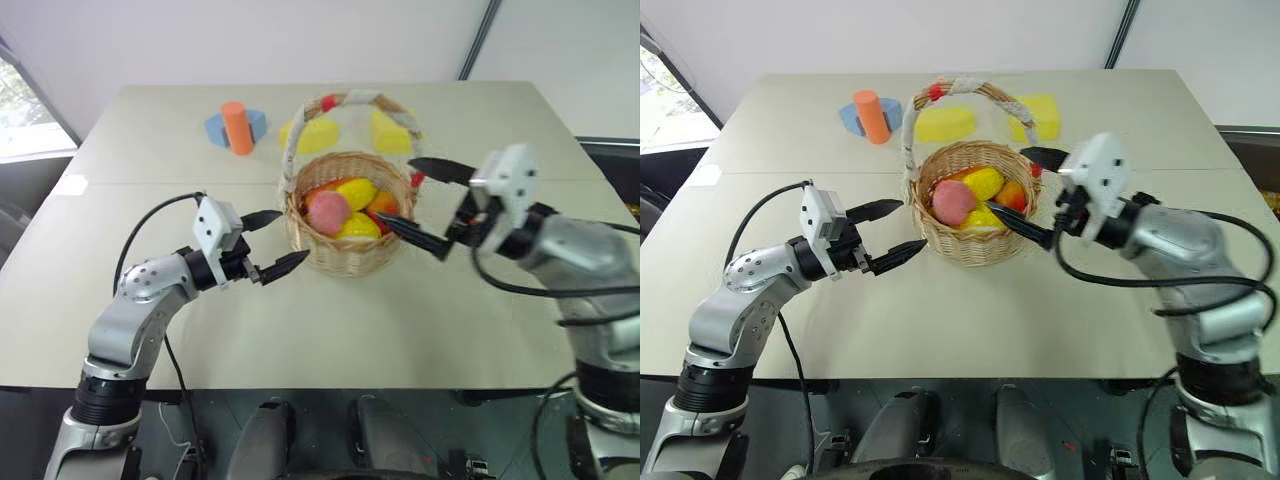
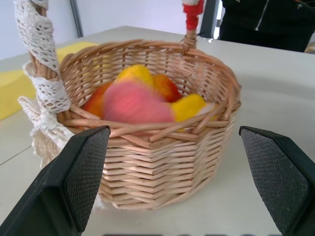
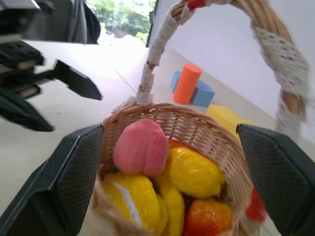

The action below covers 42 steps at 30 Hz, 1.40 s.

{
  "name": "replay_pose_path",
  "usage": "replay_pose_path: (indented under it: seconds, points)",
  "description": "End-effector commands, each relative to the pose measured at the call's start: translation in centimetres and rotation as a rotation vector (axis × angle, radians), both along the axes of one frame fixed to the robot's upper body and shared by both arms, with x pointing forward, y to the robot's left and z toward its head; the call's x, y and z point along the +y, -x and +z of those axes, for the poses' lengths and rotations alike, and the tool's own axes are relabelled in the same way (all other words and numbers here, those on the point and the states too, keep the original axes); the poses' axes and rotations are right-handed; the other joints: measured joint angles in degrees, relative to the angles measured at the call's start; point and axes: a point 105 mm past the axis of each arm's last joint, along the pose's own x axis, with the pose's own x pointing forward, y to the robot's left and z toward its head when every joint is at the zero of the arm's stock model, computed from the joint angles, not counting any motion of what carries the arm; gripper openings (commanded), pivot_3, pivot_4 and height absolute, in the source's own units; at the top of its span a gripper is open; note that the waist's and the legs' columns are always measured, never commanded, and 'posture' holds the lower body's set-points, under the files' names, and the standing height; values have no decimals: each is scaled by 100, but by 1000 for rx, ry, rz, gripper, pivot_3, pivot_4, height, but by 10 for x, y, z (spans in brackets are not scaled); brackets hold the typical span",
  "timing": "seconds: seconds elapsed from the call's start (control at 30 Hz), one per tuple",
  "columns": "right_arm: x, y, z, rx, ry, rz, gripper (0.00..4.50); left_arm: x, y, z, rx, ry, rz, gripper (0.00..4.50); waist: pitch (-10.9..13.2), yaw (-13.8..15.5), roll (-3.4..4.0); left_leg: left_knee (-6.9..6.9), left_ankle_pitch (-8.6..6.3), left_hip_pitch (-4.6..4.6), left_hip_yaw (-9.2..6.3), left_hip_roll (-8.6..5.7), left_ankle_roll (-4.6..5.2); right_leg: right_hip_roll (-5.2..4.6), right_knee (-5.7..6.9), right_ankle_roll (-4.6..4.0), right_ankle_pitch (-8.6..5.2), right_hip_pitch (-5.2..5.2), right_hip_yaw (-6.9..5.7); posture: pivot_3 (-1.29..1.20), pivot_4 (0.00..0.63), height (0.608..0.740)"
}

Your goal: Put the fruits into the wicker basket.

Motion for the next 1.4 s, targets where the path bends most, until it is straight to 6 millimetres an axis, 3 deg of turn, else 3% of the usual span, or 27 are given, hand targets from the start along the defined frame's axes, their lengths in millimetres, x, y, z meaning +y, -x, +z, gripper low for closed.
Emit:
replay_pose_path:
  seconds: [0.03,0.13,0.3,0.4,0.63,0.8,0.87,0.97,1.13,1.33,1.4]
  points:
    - [-19,-28,3,-6,-97,-192,4484,-7,1,12,-39,15,-37,4500,0,-30,0,0,0,3,2,2,0,2,3,0,0,-1,2,0,150,740]
    - [-26,-53,-9,11,-126,-300,4484,-11,-1,14,-45,19,-49,4500,0,-19,1,0,6,11,3,5,-9,9,8,-3,3,4,1,0,150,740]
    - [-17,-79,-22,38,-204,-319,4484,-14,0,16,-50,22,-59,4500,0,-11,1,-1,5,2,6,4,-9,10,8,-4,3,-9,2,0,150,740]
    - [-19,-86,-24,48,-236,-338,3584,-14,1,16,-53,24,-54,4500,0,9,1,-2,4,-2,5,2,-7,8,7,-4,3,-12,2,0,150,740]
    - [-29,-78,-15,14,-278,-344,33,-13,5,14,-47,29,-41,4500,0,19,2,-2,4,-3,4,1,-6,6,4,-4,3,-11,2,0,150,740]
    - [-65,-71,1,-68,-310,-460,33,-14,4,14,-44,31,-44,4500,1,21,4,-3,4,-3,4,1,-6,6,4,-4,3,-10,2,0,150,740]
    - [-93,-68,12,-119,-321,-566,33,-14,4,13,-43,32,-49,4500,2,25,4,-2,4,-4,5,0,-6,6,4,-4,3,-10,2,0,150,740]
    - [-151,-65,24,-183,-315,-804,33,-17,3,13,-41,34,-63,4500,2,34,5,-2,4,-4,5,-1,-6,5,4,-4,3,-10,2,0,150,740]
    - [-211,-68,15,-173,-317,-1055,33,-24,0,13,-40,43,-86,4500,2,0,4,-2,4,-3,9,0,-6,7,3,-4,3,-6,3,0,150,740]
    - [-238,-74,3,-149,-345,-1172,33,-27,-1,11,-36,48,-95,4500,6,-103,24,-3,5,5,26,9,-5,19,11,-4,3,-9,14,0,150,740]
    - [-237,-72,2,-151,-340,-1165,1060,-26,-1,11,-34,47,-91,4500,6,-112,25,-3,5,5,26,9,-5,19,11,-4,3,-9,14,0,150,740]
